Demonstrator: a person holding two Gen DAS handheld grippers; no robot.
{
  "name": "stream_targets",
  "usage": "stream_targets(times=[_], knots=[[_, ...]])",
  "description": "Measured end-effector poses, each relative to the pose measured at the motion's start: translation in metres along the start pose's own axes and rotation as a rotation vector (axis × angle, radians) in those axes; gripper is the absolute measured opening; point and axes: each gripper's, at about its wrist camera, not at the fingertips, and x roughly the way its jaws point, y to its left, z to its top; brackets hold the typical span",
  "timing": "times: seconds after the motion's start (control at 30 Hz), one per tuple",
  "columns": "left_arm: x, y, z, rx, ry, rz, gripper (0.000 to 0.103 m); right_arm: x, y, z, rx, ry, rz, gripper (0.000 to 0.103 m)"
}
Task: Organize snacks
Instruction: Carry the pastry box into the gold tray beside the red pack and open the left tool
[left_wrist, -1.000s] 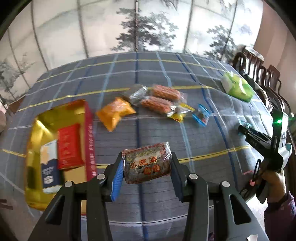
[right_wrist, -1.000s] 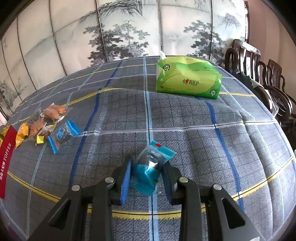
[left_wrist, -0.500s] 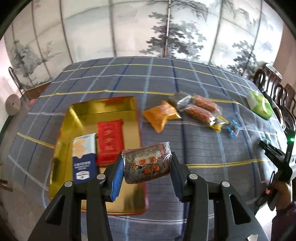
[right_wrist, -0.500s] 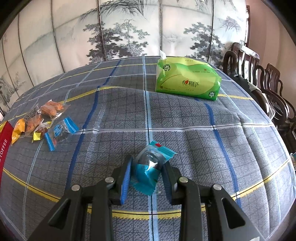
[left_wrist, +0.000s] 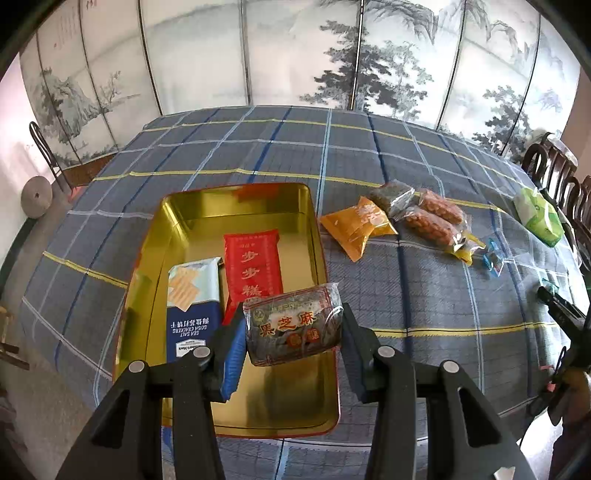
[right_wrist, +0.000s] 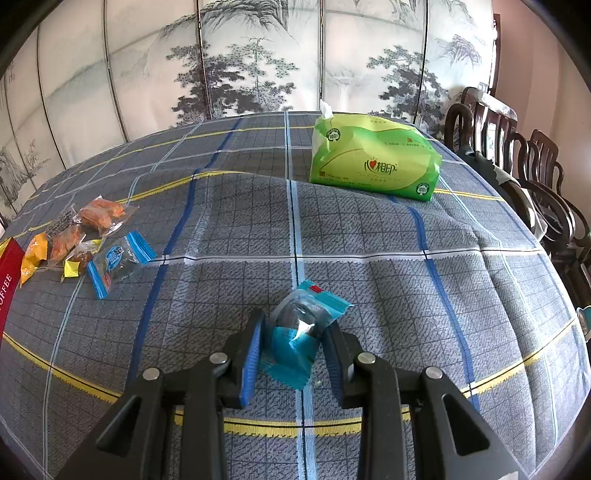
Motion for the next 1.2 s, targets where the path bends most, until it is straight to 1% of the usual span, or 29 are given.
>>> stream_targets(times=[0.67, 1.2], knots=[[0.021, 0.008, -0.006, -0.004, 0.043, 0.025, 0.042, 0.0, 0.0, 0.0, 0.0, 0.0, 0.0, 0.031], [0.032, 0.012, -0.011, -0.007, 0.074, 0.025, 0.042, 0.0, 0.0, 0.0, 0.0, 0.0, 0.0, 0.031]])
